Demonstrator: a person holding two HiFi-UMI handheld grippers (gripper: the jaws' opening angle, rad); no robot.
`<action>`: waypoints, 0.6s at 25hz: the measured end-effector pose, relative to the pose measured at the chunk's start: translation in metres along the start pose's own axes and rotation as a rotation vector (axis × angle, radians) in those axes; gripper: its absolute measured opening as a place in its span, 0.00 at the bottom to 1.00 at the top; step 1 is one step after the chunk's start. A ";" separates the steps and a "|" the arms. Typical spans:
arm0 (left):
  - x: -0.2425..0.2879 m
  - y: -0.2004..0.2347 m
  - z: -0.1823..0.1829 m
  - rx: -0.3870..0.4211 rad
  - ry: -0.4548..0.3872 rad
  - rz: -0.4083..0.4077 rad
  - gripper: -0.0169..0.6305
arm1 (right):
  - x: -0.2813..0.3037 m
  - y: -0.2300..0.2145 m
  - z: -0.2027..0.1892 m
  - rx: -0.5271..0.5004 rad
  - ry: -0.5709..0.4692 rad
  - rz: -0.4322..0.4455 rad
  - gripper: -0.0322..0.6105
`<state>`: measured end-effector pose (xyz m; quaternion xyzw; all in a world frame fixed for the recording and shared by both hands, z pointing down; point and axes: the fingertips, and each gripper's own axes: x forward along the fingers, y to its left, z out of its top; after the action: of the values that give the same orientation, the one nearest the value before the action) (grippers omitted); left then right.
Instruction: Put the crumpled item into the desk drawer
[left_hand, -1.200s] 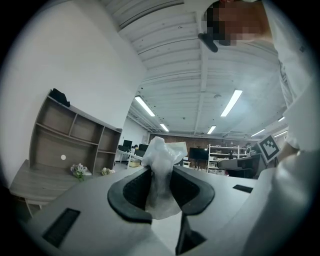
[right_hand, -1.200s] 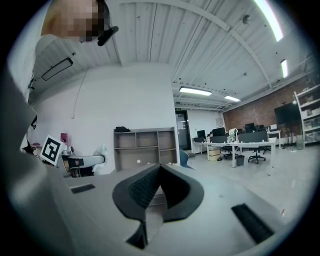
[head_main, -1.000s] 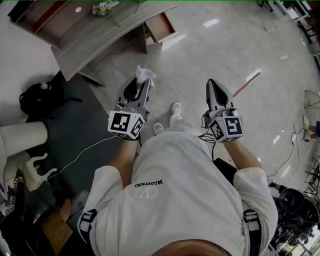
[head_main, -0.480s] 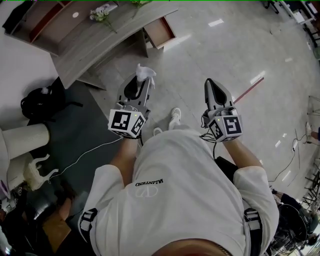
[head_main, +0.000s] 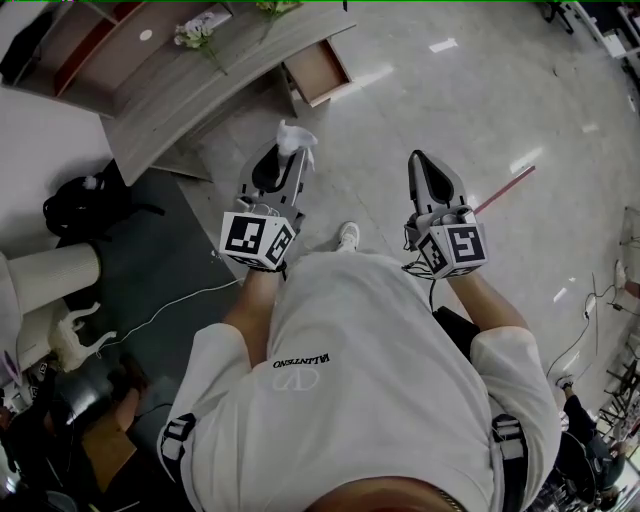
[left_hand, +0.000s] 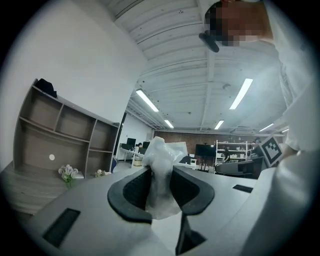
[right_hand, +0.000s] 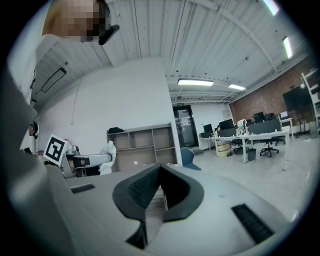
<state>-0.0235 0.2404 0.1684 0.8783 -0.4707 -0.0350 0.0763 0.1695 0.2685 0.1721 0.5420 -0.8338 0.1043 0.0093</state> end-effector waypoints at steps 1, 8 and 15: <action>0.004 -0.001 0.000 0.000 0.001 0.004 0.18 | 0.003 -0.004 0.000 0.001 0.001 0.005 0.05; 0.026 0.002 0.001 0.007 0.015 0.011 0.18 | 0.021 -0.023 0.006 -0.012 -0.002 0.012 0.05; 0.044 0.029 -0.012 -0.021 0.035 0.011 0.18 | 0.049 -0.028 -0.004 -0.015 0.033 -0.004 0.05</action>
<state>-0.0215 0.1891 0.1852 0.8753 -0.4738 -0.0242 0.0939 0.1745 0.2145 0.1870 0.5418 -0.8332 0.1070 0.0273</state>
